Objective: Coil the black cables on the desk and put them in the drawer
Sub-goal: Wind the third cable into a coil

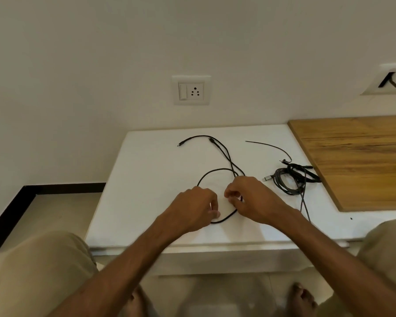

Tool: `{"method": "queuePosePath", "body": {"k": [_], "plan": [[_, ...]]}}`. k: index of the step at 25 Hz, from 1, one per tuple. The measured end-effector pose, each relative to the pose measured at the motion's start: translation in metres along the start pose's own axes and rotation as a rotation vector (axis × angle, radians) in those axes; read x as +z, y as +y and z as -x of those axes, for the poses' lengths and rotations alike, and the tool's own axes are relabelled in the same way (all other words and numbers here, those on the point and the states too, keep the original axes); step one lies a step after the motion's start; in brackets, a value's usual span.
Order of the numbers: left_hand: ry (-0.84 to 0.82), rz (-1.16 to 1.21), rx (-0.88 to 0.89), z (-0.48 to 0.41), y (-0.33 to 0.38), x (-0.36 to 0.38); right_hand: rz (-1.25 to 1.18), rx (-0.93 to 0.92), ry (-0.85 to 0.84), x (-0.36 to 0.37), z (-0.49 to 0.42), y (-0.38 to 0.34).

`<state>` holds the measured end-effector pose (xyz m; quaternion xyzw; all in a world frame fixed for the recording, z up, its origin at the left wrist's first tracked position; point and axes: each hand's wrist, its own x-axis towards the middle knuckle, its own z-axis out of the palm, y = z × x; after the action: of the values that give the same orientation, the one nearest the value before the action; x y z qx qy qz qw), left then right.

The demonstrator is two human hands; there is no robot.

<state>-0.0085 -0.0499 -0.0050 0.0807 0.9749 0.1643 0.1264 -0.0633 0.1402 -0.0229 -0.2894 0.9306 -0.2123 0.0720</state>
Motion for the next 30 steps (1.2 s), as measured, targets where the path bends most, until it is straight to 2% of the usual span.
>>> {"method": "queuePosePath", "body": {"k": [3,6,9,11,13,15,18,25,30], "plan": [[0.046,0.086,-0.008,0.01,-0.01,-0.007,-0.009,-0.029,-0.055,-0.002,0.003,-0.006],[0.251,0.283,-0.047,0.012,-0.02,-0.01,-0.01,0.019,-0.043,-0.007,0.004,-0.014],[0.487,0.331,-0.075,0.006,-0.027,-0.01,-0.036,0.15,0.088,-0.012,0.003,-0.016],[0.545,0.303,-0.056,0.002,-0.028,-0.007,-0.088,0.217,0.234,-0.018,0.001,-0.015],[0.531,0.258,-0.029,-0.004,-0.028,-0.004,-0.141,0.266,0.306,-0.021,0.002,-0.013],[0.467,0.259,-0.032,-0.01,-0.022,-0.003,-0.217,0.294,0.219,-0.018,0.004,-0.011],[0.379,0.212,-0.029,-0.013,-0.013,-0.004,-0.511,0.346,0.077,-0.011,0.004,-0.017],[0.338,0.193,-0.049,-0.02,-0.013,-0.001,-1.03,0.557,0.264,-0.014,0.002,-0.016],[0.457,0.318,-0.019,-0.028,-0.017,0.001,-1.25,0.588,0.314,-0.014,0.003,-0.02]]}}
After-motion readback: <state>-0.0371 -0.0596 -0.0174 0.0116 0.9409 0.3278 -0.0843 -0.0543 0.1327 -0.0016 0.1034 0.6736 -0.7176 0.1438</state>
